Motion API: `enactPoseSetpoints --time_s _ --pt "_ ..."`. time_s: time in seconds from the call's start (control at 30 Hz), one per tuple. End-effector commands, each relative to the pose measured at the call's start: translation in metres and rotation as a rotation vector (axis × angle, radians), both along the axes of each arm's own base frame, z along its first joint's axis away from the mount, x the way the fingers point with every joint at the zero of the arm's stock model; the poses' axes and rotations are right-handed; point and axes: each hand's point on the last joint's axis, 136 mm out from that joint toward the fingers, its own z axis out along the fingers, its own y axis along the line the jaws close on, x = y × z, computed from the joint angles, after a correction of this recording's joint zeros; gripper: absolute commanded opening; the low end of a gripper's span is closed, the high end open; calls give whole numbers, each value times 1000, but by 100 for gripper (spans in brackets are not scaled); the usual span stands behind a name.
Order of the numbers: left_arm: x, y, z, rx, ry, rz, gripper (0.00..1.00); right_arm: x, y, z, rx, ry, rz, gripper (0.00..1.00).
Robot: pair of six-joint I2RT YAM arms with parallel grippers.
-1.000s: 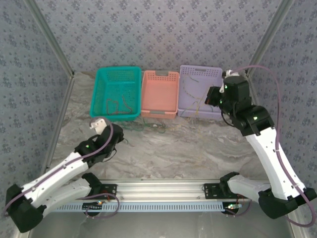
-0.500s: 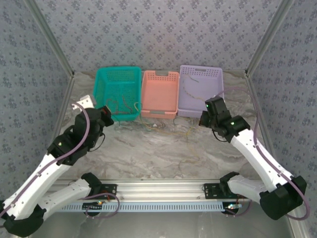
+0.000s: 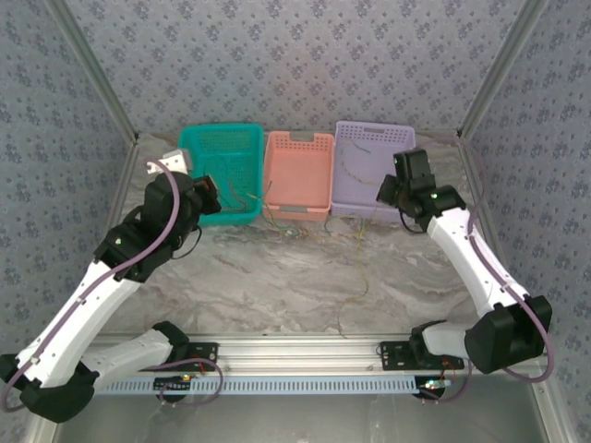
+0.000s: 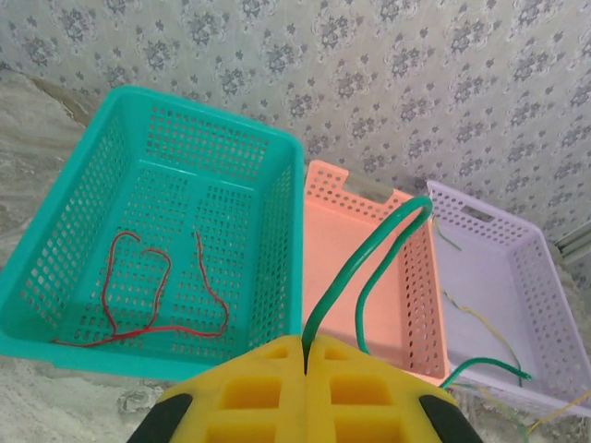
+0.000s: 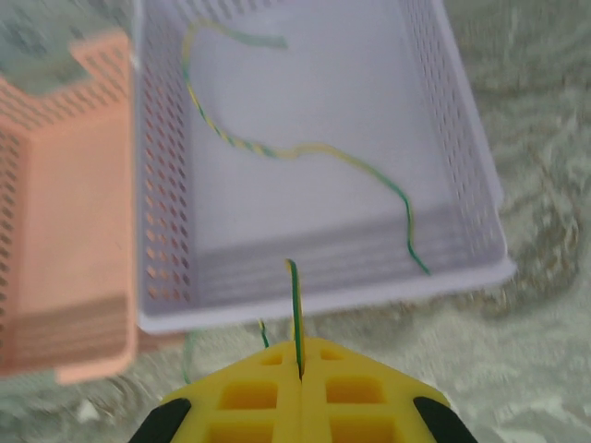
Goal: Untangle the cables
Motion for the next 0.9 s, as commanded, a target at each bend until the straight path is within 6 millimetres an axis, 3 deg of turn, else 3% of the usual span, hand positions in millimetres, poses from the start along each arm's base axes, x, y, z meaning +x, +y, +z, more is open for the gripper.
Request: enactPoseSetpoints --time_s 0.0,0.23,0.33,0.5,0.6,0.73,0.8,0.87 --pt "0 1 1 -9 -10 2 0 0 1 74 34 -155 22 0" --pt "1 -3 -21 -22 27 0 0 -19 -6 169 65 -334 12 0" --pt "1 -3 -25 -27 33 1 0 -27 0 183 95 -341 49 0" --pt "0 -1 -28 -14 37 2 0 -42 18 155 118 -304 107 0" --pt "-2 -1 -33 -8 51 1 0 -46 20 123 118 -249 105 0" --pt "-5 0 -35 -20 51 -3 0 -55 30 62 126 -149 123 0" --pt "-6 1 -36 -21 52 -3 0 -65 33 20 127 -83 119 0" --pt "-6 1 -38 -15 56 -3 0 -77 33 -4 141 -58 98 0"
